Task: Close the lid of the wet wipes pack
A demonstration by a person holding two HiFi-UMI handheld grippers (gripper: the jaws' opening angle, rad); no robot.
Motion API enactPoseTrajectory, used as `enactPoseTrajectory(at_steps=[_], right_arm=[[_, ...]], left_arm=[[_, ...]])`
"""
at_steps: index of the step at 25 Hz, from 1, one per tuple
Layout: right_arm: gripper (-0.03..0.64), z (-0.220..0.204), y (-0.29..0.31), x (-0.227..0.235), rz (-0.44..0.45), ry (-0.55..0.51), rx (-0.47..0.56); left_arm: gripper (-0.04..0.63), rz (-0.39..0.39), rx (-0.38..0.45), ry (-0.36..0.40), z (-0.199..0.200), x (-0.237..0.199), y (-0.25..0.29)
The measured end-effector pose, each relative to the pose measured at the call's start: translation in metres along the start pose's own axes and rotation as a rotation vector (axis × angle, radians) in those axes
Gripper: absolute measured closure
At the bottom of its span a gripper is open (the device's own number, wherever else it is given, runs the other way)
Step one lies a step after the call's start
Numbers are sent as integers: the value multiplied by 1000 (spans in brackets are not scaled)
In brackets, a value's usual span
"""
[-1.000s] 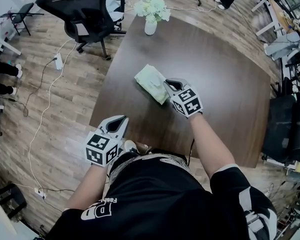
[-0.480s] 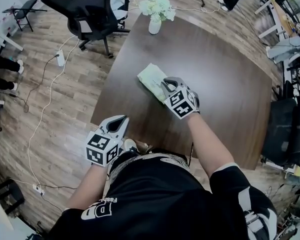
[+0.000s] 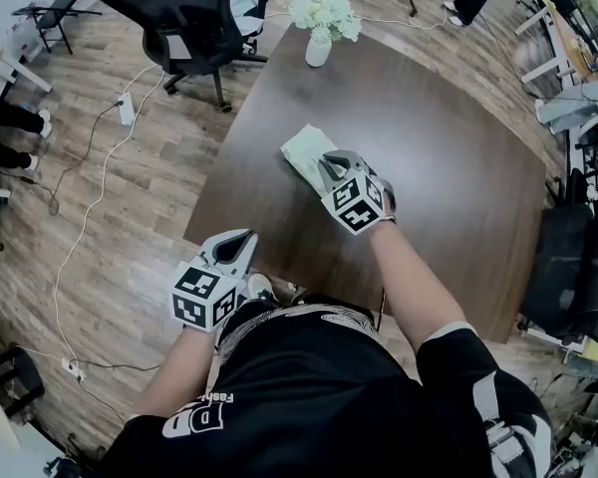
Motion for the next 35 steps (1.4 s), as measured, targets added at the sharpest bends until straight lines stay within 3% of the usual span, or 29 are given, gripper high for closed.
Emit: enactPoseTrajectory(at_steps=[35], right_arm=[[555, -13, 31, -26, 117, 58, -77]], left_arm=[[575, 15, 9, -26, -11, -1, -7]])
Point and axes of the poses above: the fingertips, and each gripper's own axes: y forward along the fingers, x to its right, z out of its top, the point moved 5 cm from there along -y, backward along the fingers, and after that the axes turned 9 degrees about -x, right-handed, at the moved point
